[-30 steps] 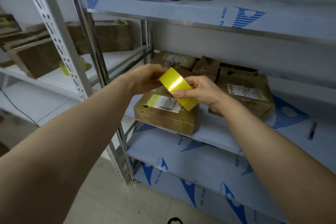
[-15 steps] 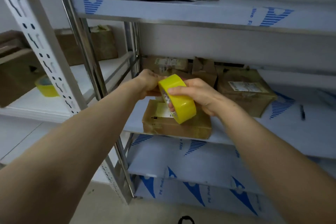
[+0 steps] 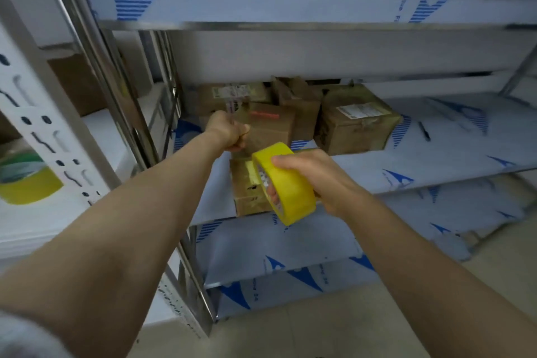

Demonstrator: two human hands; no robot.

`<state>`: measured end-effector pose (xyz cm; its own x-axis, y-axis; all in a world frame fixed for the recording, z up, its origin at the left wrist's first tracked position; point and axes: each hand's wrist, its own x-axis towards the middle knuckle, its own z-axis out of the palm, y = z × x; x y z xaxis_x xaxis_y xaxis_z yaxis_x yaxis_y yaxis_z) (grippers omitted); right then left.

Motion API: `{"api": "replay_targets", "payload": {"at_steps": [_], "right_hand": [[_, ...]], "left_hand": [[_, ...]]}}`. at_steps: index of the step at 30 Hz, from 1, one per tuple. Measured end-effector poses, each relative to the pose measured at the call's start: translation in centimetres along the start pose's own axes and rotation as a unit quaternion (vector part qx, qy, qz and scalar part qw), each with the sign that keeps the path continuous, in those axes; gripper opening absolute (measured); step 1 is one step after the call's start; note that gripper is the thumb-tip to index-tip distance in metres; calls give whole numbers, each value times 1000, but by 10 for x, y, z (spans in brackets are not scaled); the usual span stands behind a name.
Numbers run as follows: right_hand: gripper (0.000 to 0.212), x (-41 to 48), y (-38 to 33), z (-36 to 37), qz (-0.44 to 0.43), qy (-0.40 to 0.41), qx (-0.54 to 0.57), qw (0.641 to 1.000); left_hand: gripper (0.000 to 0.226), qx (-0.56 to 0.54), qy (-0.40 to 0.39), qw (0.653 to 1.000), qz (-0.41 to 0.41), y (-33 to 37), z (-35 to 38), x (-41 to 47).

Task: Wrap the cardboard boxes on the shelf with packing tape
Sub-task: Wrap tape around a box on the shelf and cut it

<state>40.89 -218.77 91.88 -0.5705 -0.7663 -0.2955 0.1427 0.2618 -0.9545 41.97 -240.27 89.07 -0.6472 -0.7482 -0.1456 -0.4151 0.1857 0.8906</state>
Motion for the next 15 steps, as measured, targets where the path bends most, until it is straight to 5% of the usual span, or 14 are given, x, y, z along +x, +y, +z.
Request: {"api": "replay_targets", "payload": {"at_steps": [4, 15], "right_hand": [[19, -10, 14, 13, 37, 34, 81, 995], [18, -9, 46, 44, 44, 54, 89, 994]], "left_hand": [[27, 37, -6, 999, -20, -11, -9, 9], [21, 109, -47, 993, 14, -43, 0, 22]]}}
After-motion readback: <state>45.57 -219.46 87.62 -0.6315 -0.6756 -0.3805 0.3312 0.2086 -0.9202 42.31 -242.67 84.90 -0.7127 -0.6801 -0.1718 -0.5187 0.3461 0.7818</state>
